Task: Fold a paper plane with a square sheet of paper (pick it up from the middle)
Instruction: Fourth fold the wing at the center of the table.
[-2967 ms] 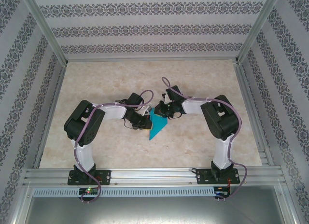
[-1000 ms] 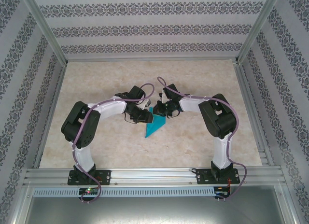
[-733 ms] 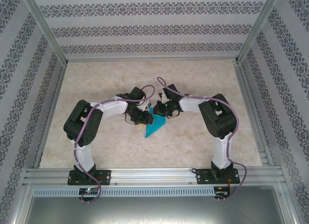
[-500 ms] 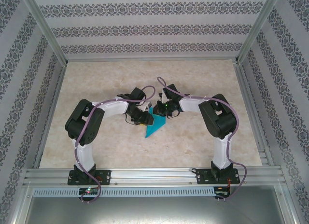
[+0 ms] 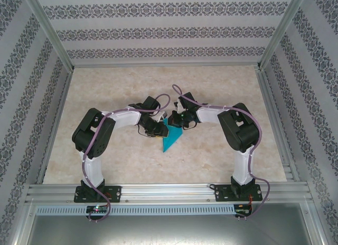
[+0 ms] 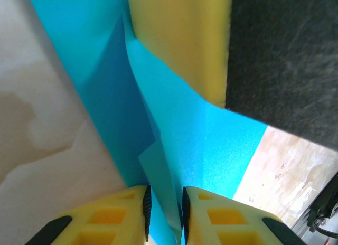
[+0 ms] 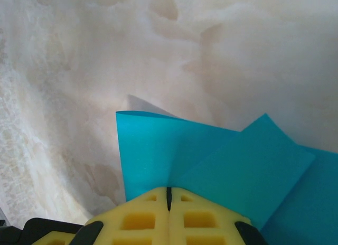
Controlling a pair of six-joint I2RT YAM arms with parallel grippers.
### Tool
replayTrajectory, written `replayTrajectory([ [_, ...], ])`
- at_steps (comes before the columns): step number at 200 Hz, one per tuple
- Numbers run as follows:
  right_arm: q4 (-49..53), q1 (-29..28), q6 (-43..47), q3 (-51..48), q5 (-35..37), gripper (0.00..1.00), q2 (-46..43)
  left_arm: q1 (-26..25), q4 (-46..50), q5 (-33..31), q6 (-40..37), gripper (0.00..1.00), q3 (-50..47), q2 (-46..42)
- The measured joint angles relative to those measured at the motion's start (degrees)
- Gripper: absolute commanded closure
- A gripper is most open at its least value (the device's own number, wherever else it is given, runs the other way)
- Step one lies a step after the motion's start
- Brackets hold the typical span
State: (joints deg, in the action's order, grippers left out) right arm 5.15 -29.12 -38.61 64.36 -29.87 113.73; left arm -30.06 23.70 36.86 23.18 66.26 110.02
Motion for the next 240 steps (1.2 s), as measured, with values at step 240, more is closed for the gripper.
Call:
replayTrajectory([
  [240, -12.6, 1.5, -8.3, -12.6, -2.9, 0.92, -8.4, 0.0, -2.6, 1.1, -0.3, 0.91, -1.9, 0.7],
])
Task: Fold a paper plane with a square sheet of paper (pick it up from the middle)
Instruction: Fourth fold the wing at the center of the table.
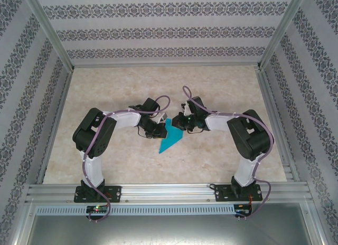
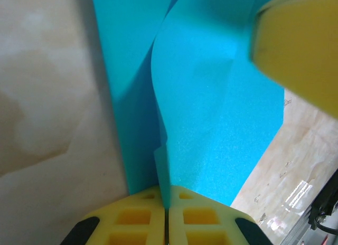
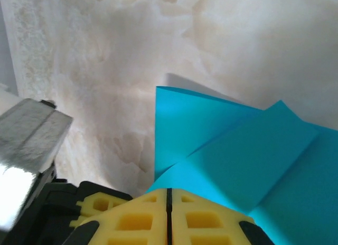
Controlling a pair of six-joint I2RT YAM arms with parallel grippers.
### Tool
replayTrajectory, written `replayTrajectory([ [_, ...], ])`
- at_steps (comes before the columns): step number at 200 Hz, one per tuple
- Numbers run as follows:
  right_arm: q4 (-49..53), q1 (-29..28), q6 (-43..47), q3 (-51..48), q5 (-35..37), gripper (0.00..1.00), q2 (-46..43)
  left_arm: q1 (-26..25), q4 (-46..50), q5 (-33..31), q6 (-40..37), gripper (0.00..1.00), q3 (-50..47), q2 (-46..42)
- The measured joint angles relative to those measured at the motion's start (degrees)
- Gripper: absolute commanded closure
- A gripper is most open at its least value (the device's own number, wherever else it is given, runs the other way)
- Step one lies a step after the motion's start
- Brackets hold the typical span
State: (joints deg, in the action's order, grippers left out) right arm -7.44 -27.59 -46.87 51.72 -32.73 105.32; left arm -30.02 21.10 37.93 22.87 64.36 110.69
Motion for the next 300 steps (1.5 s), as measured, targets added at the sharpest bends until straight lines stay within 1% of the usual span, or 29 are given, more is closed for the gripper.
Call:
replayTrajectory([
  [30, -0.6, -0.8, -1.0, 0.0, -0.3, 0.93, 2.8, 0.0, 0.0, 0.0, -0.2, 0.90, 0.0, 0.0],
  [59, -0.6, -1.1, -0.9, 0.1, -0.3, 0.93, 3.1, 0.0, 0.0, 0.0, -0.2, 0.89, 0.0, 0.0],
  [86, 2.5, -1.4, 0.6, 1.9, 0.6, 0.94, 3.5, 0.0, 0.0, 0.0, -0.2, 0.88, 0.1, 0.0],
  [118, 7.4, -2.3, 3.5, 4.5, 3.0, 0.94, 3.7, 0.0, 0.1, 0.2, -0.1, 0.81, 0.3, 0.0],
  [149, 9.4, -2.7, 5.3, 5.5, 4.3, 0.94, 3.8, 0.0, 0.6, 0.2, 0.0, 0.72, 0.9, -0.2],
  [193, 9.6, -2.7, 6.4, 5.6, 4.4, 0.95, 3.8, 0.0, 1.3, -0.5, 0.3, 0.66, 0.9, -3.5],
  [228, 9.5, -2.7, 6.4, 5.6, 4.3, 0.95, 3.8, 0.0, 1.9, -1.2, 0.3, 0.66, 0.9, -6.3],
  [261, 9.4, -2.7, 6.4, 5.5, 4.2, 0.95, 3.8, 0.0, 3.7, -3.5, 0.2, 0.66, 0.9, -7.9],
  [278, 8.9, -2.7, 6.3, 5.3, 4.0, 0.95, 3.8, -0.4, 4.0, -4.1, 0.3, 0.69, 0.9, -9.2],
  [300, 8.5, -2.7, 6.3, 5.1, 3.6, 0.95, 3.8, -1.0, 3.6, -3.7, 0.3, 0.76, 0.8, -10.3],
])
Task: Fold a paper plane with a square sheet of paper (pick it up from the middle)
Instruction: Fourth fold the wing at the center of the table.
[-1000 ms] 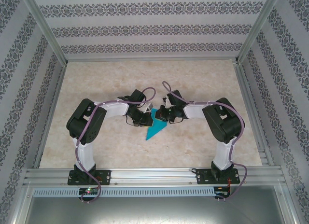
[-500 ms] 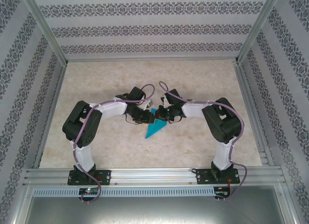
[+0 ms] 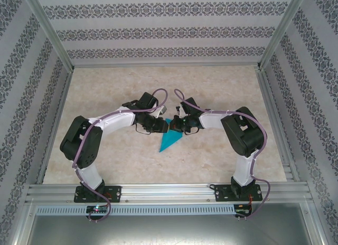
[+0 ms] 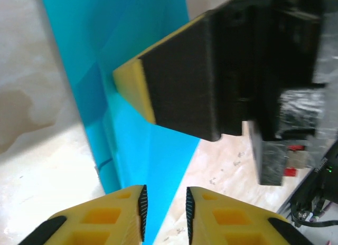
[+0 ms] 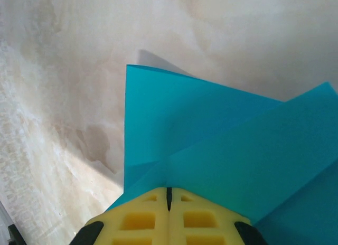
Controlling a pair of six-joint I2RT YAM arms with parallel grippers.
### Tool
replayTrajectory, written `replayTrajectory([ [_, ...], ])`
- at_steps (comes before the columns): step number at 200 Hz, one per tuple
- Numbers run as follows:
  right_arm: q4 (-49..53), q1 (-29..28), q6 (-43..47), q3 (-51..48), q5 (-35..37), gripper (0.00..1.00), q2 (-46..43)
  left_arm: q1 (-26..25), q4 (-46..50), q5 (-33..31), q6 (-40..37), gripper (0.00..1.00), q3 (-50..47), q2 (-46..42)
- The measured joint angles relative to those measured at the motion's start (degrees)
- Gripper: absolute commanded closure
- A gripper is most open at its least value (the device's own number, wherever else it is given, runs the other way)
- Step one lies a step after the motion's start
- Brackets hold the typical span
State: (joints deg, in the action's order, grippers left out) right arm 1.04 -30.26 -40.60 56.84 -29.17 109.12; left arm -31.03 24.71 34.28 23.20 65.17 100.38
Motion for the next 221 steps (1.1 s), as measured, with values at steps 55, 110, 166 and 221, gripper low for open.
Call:
replayTrajectory([
  [55, 0.0, 0.0, -0.1, 0.0, -0.1, 0.95, 0.0, -0.2, -3.0, 1.7, 0.9, 0.83, -2.6, 3.6],
  [110, -0.4, 0.0, -0.2, -0.2, -0.3, 0.95, -0.1, -0.2, -4.5, 1.4, 0.9, 0.85, -4.0, 6.1],
  [166, -1.4, 0.1, -1.4, -0.9, -0.5, 0.95, -0.2, -0.2, -7.1, 1.7, 0.9, 0.87, -5.8, 6.8],
  [221, -3.5, 0.2, -3.3, -3.2, -0.4, 0.94, -1.7, -0.1, -10.4, 3.2, 1.1, 0.89, -7.7, 6.5],
])
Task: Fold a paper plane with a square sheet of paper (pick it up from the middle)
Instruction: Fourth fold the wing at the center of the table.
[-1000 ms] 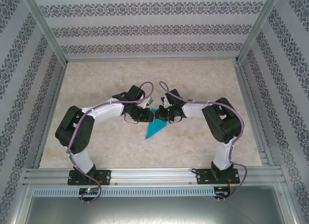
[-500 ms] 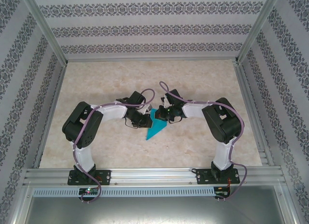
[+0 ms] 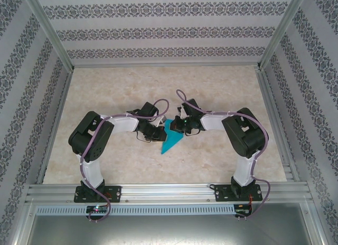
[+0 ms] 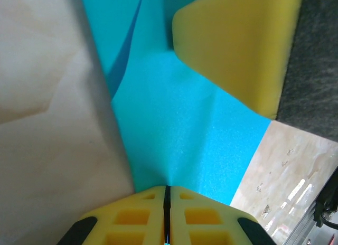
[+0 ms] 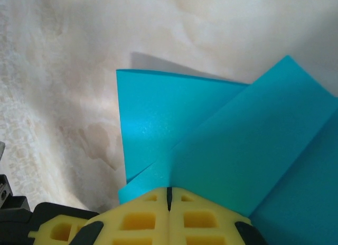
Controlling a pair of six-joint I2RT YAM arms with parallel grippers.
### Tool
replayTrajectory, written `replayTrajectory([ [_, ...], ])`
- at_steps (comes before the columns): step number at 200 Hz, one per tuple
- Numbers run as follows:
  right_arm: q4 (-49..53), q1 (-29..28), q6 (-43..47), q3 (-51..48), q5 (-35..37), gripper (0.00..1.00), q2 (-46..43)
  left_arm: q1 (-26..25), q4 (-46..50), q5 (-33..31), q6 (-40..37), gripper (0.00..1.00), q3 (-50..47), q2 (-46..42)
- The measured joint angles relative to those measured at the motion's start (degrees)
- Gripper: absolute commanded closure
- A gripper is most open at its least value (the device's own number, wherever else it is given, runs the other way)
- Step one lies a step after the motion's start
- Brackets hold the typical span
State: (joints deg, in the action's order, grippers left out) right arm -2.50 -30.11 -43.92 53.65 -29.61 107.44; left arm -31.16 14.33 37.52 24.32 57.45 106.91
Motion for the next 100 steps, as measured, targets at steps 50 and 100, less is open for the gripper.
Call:
replayTrajectory([
  [50, -5.1, 0.3, -5.9, -5.2, -1.4, 0.94, -2.5, 0.0, -2.9, 0.0, -0.1, 0.90, -2.0, -0.8],
  [100, -11.6, -1.3, -13.8, -7.6, -0.7, 0.95, -4.0, 0.0, -5.4, -0.1, -1.8, 0.91, -3.8, -1.6],
])
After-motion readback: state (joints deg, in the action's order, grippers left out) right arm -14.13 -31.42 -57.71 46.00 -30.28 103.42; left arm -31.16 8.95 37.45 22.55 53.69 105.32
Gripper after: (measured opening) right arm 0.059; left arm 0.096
